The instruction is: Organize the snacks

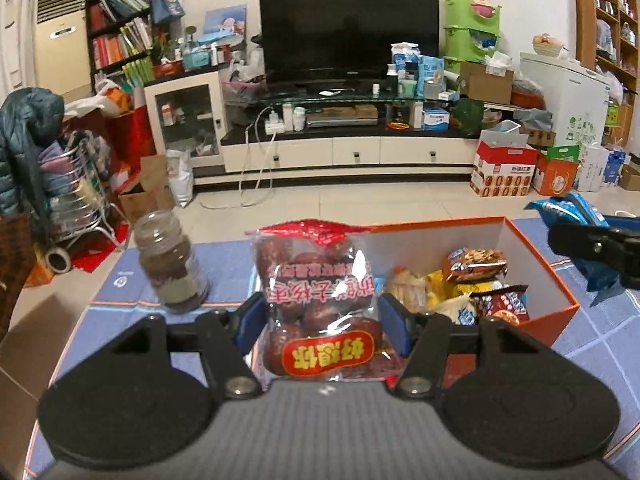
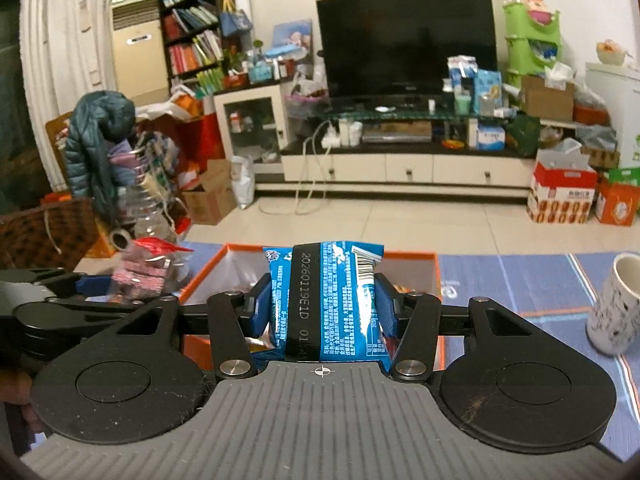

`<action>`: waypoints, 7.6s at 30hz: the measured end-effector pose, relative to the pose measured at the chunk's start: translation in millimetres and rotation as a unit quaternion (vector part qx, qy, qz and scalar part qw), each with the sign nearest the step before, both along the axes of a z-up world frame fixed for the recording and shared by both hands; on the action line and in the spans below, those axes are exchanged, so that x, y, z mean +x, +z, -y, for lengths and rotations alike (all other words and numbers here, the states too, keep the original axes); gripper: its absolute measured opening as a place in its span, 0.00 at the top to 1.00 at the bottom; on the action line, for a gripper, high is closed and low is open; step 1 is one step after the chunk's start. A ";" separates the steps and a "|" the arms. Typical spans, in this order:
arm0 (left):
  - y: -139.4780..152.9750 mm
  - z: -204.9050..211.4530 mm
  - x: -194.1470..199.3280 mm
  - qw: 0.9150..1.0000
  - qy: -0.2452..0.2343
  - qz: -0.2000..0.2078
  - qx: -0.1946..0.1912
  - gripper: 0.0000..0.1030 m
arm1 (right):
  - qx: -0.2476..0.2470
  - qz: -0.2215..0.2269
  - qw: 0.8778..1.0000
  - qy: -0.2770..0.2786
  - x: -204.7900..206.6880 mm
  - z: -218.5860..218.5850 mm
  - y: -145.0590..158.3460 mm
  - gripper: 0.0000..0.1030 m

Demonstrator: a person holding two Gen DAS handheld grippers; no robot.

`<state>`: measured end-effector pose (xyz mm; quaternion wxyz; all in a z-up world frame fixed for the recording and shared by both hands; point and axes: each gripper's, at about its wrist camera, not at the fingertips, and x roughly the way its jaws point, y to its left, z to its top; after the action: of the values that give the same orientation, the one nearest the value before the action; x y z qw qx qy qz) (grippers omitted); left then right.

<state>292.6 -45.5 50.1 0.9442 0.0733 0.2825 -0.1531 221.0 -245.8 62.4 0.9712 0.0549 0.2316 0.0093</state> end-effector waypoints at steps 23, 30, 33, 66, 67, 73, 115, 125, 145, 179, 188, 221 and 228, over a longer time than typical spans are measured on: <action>-66.3 -97.6 -5.7 0.999 -0.039 0.032 0.018 0.05 | 0.022 -0.055 0.998 0.001 -83.4 3.2 -68.4 0.32; -95.4 -85.5 -21.8 0.994 -0.100 0.034 -0.009 0.05 | -0.001 -0.108 0.993 0.055 -61.1 -11.3 -131.0 0.31; -115.1 -61.3 -21.5 0.977 -0.186 0.049 0.089 0.05 | 0.002 -0.118 0.991 0.063 -53.3 -13.6 -139.1 0.27; -151.1 -51.3 -11.6 0.983 -0.166 -0.064 0.042 0.05 | -0.043 -0.160 0.984 0.063 -28.5 -31.1 -161.0 0.24; -150.7 -49.8 -17.0 0.982 -0.169 -0.066 0.045 0.05 | -0.046 -0.160 0.984 0.063 -28.7 -31.8 -161.1 0.25; -149.1 -39.9 -45.5 0.979 -0.184 -0.069 0.061 0.05 | -0.055 -0.153 0.984 0.067 -31.0 -34.2 -161.8 0.28; -151.4 -19.7 -15.0 0.994 0.017 -0.106 0.007 0.05 | -0.052 -0.170 0.984 0.002 -24.8 -33.7 -157.1 0.49; -139.3 -20.8 -20.0 0.993 -0.017 -0.118 -0.025 0.55 | -0.040 -0.179 0.983 0.017 -27.5 -32.5 -149.5 0.75; -20.6 -6.7 -17.5 0.998 -0.029 0.012 -0.053 0.55 | -0.047 -0.033 0.998 -0.008 -17.4 -6.9 -38.2 0.78; -73.5 -17.7 -71.8 0.996 0.060 -0.067 0.025 0.01 | -0.046 -0.249 0.964 -0.087 -34.4 -49.4 -52.6 0.07; -59.6 -3.7 -77.4 0.996 0.068 -0.046 0.036 0.01 | -0.042 -0.236 0.965 -0.105 -25.3 -29.2 -52.9 0.07; -71.4 43.2 -84.4 0.994 0.041 -0.093 0.045 0.01 | -0.040 -0.235 0.962 -0.133 -24.0 -3.5 -52.1 0.07; -69.9 42.3 -85.0 0.994 0.041 -0.092 0.049 0.01 | -0.052 -0.254 0.956 -0.137 -19.9 -2.2 -60.4 0.07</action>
<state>207.6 -87.8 -19.8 0.9149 0.0935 0.3780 -0.1066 201.1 -243.5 2.1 0.8738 0.0360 0.4609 -0.1505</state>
